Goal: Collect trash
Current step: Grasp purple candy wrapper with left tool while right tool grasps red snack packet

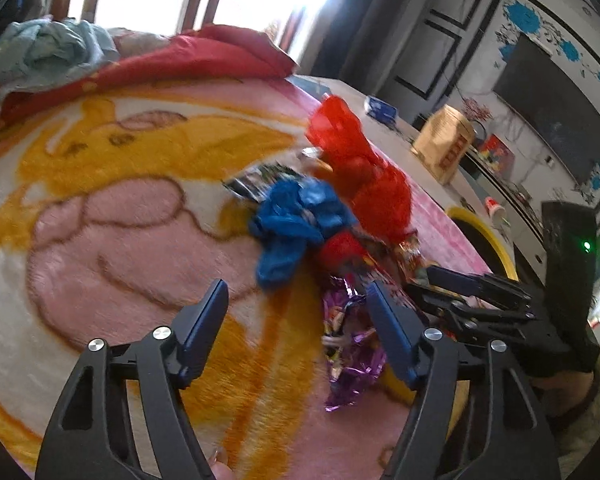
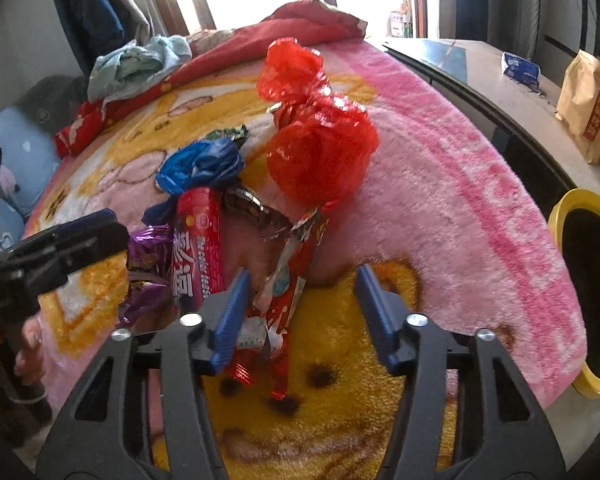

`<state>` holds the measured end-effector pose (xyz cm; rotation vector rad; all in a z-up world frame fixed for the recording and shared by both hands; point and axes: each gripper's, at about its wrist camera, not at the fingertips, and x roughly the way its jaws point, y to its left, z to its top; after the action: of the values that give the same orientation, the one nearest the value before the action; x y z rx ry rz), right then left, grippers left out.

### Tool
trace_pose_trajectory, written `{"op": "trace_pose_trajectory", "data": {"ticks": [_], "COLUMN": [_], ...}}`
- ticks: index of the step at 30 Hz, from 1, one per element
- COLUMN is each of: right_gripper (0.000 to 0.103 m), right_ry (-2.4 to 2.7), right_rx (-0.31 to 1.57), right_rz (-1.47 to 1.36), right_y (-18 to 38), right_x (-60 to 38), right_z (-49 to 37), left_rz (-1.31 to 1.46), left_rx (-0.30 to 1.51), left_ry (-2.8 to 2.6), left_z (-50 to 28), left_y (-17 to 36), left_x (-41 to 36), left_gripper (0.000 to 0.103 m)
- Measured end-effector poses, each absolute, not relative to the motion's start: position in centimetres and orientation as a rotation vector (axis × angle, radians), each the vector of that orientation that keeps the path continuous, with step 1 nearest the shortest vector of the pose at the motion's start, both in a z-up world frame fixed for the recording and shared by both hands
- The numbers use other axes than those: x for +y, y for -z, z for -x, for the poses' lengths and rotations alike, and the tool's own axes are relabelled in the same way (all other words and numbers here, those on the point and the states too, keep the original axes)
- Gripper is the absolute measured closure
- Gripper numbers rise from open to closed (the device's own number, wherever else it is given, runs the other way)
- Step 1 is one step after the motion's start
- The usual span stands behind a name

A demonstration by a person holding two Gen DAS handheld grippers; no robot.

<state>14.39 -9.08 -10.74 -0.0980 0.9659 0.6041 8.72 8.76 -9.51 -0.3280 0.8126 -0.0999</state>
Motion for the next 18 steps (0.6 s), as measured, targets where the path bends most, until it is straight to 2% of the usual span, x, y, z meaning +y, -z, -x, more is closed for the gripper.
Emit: {"op": "trace_pose_trajectory", "data": {"ticks": [5, 9, 12, 16, 18], "right_gripper": [0.074, 0.08, 0.083, 0.085, 0.085], "right_ry": [-0.6, -0.598, -0.596, -0.595, -0.595], "right_rx": [0.961, 0.964, 0.966, 0.968, 0.97], "right_rz": [0.118, 0.121, 0.123, 0.126, 0.128], "right_y": [10.7, 10.7, 10.6, 10.6, 10.6], "right_x": [-9.4, -9.7, -9.9, -9.9, -10.0], "right_z": [-14.3, -14.3, -14.3, -14.1, -14.0], "left_rz": [0.339, 0.328, 0.331, 0.313, 0.292], "left_rx": [0.862, 0.875, 0.878, 0.889, 0.896], "left_ry": [0.138, 0.154, 0.166, 0.199, 0.209], "left_z": [-9.2, -9.4, -9.5, -9.8, -9.9], "left_y": [10.9, 11.4, 11.4, 11.7, 11.7], "left_x": [7.7, 6.9, 6.6, 5.8, 5.2], "left_gripper": [0.05, 0.051, 0.057, 0.073, 0.076]}}
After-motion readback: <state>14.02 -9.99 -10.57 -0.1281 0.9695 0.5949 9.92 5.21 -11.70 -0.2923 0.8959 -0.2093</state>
